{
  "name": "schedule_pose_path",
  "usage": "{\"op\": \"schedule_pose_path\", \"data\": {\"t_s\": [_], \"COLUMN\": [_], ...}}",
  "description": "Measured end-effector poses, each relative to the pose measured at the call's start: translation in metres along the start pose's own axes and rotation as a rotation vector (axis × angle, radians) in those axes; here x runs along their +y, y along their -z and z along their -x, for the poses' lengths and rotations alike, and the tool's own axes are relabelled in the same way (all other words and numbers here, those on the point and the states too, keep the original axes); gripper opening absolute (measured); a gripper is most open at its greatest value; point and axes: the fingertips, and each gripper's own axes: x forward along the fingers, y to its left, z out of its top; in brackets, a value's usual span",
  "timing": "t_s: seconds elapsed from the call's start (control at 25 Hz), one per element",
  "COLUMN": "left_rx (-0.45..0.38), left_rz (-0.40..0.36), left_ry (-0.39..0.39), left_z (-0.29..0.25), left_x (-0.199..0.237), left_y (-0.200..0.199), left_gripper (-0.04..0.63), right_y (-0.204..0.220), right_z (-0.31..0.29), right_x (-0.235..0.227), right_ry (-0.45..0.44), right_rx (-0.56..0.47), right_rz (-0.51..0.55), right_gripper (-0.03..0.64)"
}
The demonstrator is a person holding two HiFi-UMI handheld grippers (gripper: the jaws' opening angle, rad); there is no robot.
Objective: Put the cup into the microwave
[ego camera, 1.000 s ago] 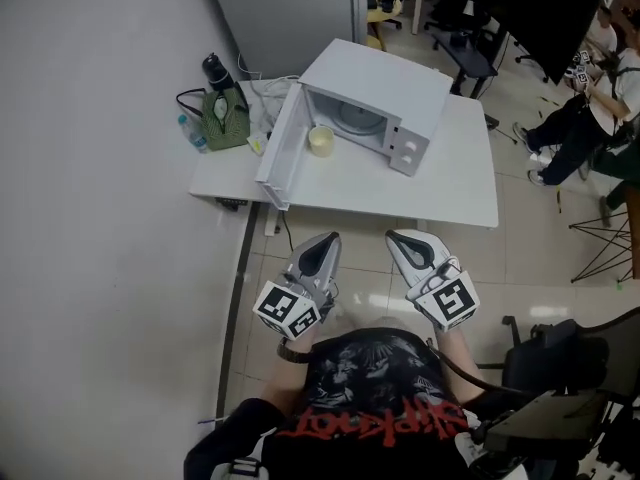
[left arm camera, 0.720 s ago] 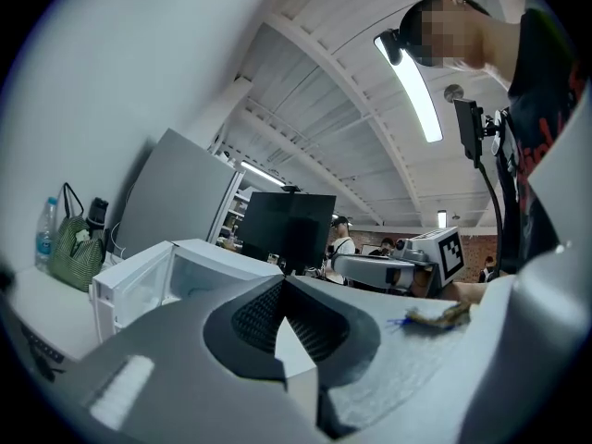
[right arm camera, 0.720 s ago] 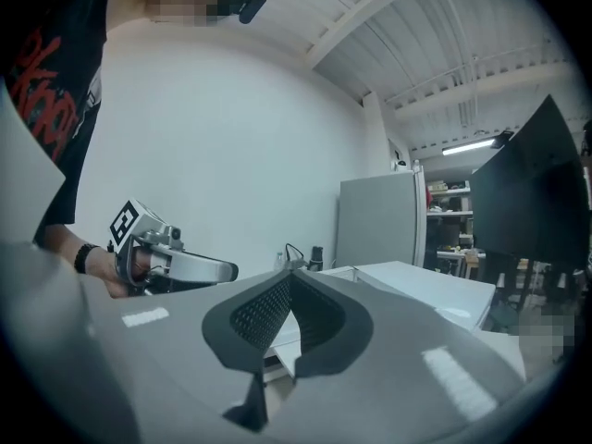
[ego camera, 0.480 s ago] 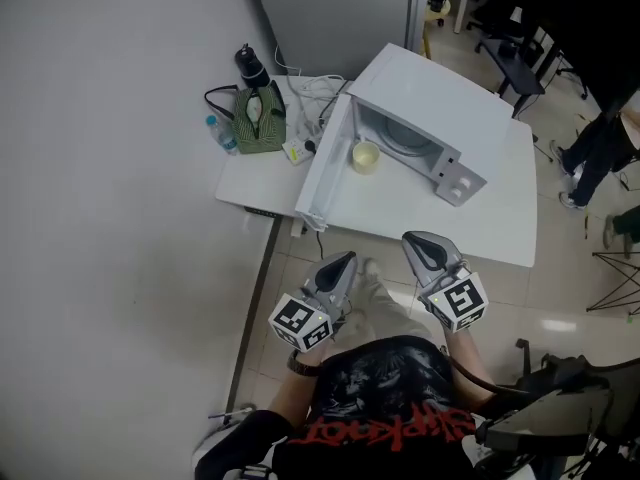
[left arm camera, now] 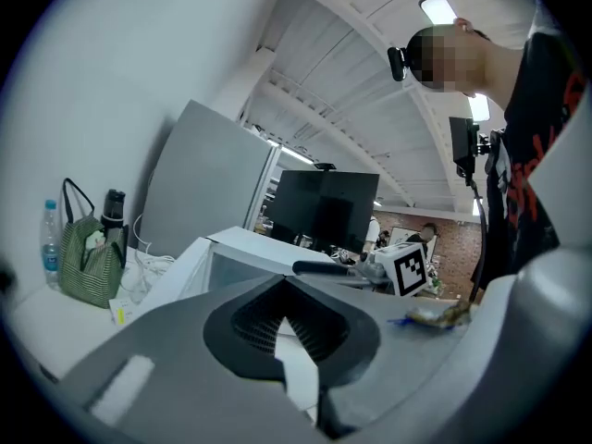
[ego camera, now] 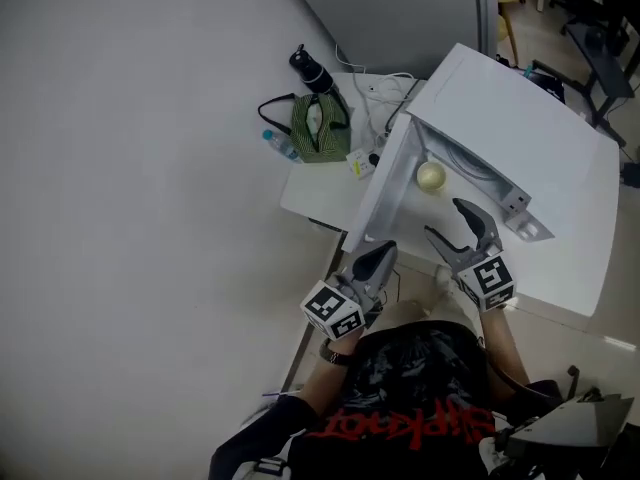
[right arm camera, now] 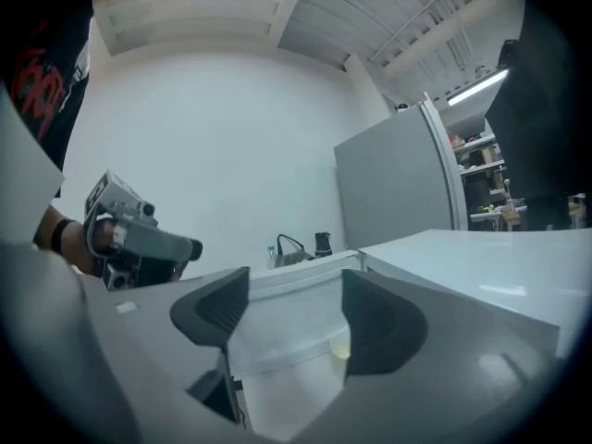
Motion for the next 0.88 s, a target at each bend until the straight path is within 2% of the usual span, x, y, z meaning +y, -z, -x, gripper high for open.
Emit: {"op": "schedule_pose_path", "data": {"t_s": [0.04,0.16,0.2,0.32,0.44,0.56,0.72,0.88], "left_rx": [-0.002,-0.003,0.005,0.025,0.03,0.022,-0.03,-0.043], "left_rz": [0.004,0.023,0.023,0.001,-0.017,-0.006,0.056,0.031], "left_ry": [-0.026,-0.078,-0.083,-0.074,-0.044,0.005,0.067,0.157], "left_z": [0.0,-0.003,-0.006,-0.015,-0.018,-0.023,-0.007,-0.003], "left_x": [0.01,0.031,0.034,0.041,0.054,0.064,0.075,0.076], "left_y": [-0.004,-0.005,-0.007,-0.012,-0.017,-0.022,-0.046,-0.057], "left_gripper": [0.002,0.002,0.002,0.002,0.002,0.002,0.002,0.002], "right_y": [0.012,0.069,0.093,0.149,0.183,0.207,0.232,0.247], "right_z": [-0.011,-0.037,-0.045,-0.067,-0.091,-0.106,-0.137,-0.147], "right_x": [-0.006,-0.024,-0.03,-0.045,-0.061,-0.084,-0.084,-0.104], "right_ry": [0.0,0.005,0.006,0.009,0.048,0.116,0.14,0.208], "right_rx": [0.028,0.139,0.181,0.279,0.35,0.404,0.493,0.596], "right_rz": [-0.007,-0.045,-0.064,-0.111,-0.122,-0.127,-0.163,-0.133], "right_gripper": [0.352,0.548,0.592,0.592,0.591,0.591,0.565,0.527]}}
